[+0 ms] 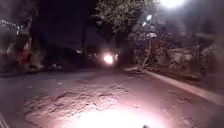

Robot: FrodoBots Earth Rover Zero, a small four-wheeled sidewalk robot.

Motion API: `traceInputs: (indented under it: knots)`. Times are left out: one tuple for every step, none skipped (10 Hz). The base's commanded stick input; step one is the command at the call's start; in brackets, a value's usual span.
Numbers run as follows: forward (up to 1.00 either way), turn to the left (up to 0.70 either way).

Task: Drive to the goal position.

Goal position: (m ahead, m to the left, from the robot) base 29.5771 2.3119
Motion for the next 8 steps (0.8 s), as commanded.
traceInputs:
  knots:
    - [0.7, 0.0]
    - [0.7, 0.0]
    - [0.7, 0.0]
    - [0.7, 0.0]
    - [0.7, 0.0]
    - [0.7, 0.0]
    - [0.7, 0.0]
    - [0.7, 0.0]
